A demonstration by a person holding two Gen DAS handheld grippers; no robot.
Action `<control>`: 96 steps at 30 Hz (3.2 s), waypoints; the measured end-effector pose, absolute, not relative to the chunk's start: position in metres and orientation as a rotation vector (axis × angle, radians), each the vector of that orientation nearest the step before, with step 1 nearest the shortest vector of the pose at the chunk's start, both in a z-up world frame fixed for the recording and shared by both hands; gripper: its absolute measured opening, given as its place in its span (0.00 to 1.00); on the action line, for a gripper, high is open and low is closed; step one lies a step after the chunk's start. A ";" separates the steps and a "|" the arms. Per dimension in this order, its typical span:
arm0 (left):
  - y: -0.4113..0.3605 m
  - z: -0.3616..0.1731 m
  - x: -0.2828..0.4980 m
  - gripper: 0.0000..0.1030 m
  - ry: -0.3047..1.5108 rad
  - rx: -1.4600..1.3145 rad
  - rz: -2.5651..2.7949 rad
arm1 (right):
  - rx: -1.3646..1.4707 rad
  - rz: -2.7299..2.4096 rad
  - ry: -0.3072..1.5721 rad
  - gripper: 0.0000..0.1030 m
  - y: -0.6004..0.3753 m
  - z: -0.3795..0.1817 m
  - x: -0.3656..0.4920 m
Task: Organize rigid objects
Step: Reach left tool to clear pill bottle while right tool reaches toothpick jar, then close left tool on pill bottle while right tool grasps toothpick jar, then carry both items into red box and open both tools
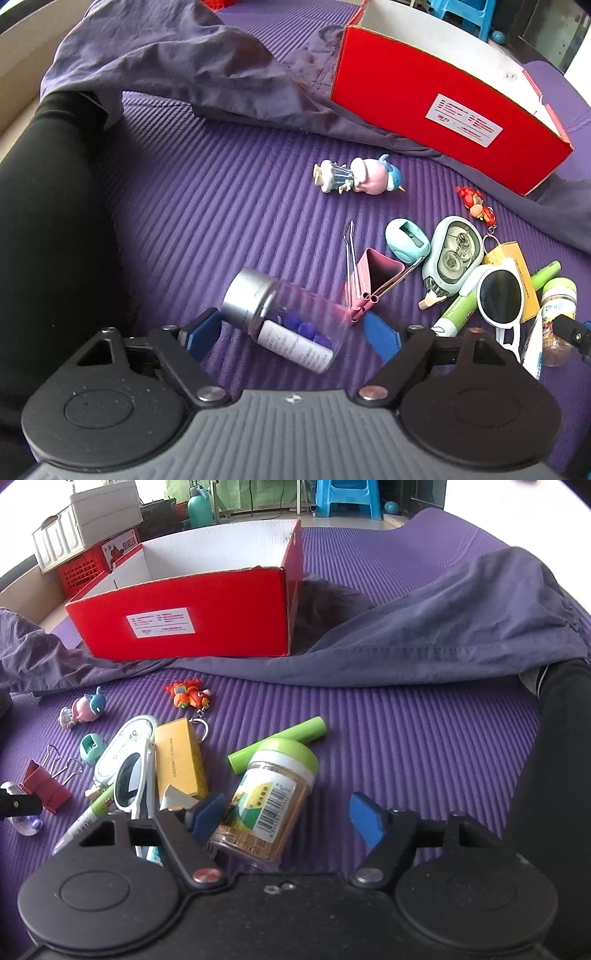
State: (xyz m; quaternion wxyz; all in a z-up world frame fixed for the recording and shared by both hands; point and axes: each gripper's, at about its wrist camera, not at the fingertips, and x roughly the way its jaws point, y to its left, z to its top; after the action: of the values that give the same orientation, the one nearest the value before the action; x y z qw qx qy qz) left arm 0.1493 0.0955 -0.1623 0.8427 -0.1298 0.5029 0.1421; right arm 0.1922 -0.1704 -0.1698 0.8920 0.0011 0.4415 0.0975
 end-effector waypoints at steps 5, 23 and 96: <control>0.087 -0.162 0.147 0.75 1.050 -0.220 0.286 | -0.001 0.227 0.910 0.63 -0.168 -0.171 0.190; 0.066 -0.133 0.129 0.74 0.923 -0.112 0.227 | 0.037 0.255 0.869 0.37 -0.173 -0.166 0.183; 0.070 -0.023 0.393 0.75 0.783 0.017 0.044 | -0.083 0.360 0.775 0.42 -0.086 -0.059 0.391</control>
State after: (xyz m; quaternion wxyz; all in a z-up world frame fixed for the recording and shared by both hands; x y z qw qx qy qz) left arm 0.3932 0.0699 -0.0232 0.9241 0.0083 0.3815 0.0215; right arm 0.3912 -0.0859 -0.0593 0.9093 -0.0401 0.3756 0.1746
